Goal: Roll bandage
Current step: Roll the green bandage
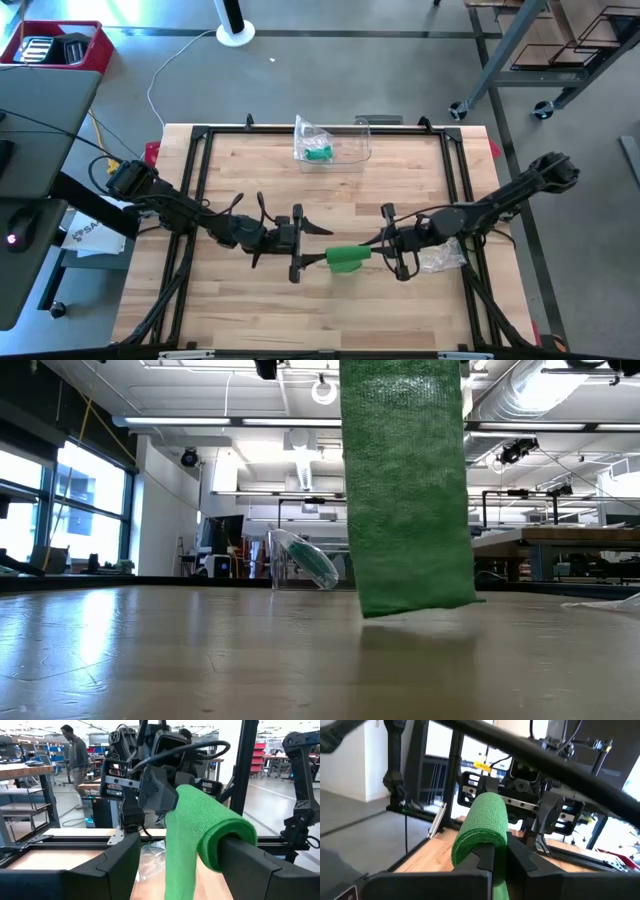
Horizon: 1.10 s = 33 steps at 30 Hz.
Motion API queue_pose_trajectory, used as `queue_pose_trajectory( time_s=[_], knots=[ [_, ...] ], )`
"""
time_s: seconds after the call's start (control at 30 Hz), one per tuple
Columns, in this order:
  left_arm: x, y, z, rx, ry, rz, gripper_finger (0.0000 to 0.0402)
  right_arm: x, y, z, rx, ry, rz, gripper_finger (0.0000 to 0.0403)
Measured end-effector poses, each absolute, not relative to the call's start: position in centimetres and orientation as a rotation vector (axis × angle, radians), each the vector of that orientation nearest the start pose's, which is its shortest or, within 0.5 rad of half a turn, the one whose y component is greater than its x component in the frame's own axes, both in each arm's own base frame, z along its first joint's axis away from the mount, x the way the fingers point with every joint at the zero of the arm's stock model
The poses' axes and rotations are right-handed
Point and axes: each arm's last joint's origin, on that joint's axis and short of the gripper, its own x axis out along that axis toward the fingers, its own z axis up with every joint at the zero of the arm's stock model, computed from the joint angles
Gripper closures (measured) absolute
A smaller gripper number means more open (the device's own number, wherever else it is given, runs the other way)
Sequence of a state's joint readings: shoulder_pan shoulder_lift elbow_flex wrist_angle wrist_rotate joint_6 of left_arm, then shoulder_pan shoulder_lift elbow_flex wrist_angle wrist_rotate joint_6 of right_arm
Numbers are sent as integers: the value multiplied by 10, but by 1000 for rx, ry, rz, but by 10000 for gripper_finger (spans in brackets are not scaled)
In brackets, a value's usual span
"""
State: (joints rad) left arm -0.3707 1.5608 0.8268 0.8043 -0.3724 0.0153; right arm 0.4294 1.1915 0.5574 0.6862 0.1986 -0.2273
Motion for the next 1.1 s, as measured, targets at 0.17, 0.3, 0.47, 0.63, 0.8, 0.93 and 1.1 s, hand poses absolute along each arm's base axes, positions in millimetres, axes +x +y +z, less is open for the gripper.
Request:
queue_pose_trajectory(
  time_s=[0.17,0.3,0.47,0.63,0.8,0.93,1.1],
  knots=[
    [316,-110,253,-2,-52,6,158,239,102,273,-231,26,185,394],
    [316,-110,252,-4,-39,9,164,243,102,285,-244,84,147,394],
    [315,-111,250,2,-24,1,190,249,105,285,-250,95,159,394],
    [315,-113,247,13,2,-13,238,258,109,272,-274,133,151,382],
    [312,-121,247,44,6,-13,305,255,109,270,-275,175,180,330],
    [306,-128,252,68,-13,14,359,242,106,279,-193,201,156,305],
    [297,-135,260,88,-34,35,393,218,103,291,-134,230,102,305]
  ],
)
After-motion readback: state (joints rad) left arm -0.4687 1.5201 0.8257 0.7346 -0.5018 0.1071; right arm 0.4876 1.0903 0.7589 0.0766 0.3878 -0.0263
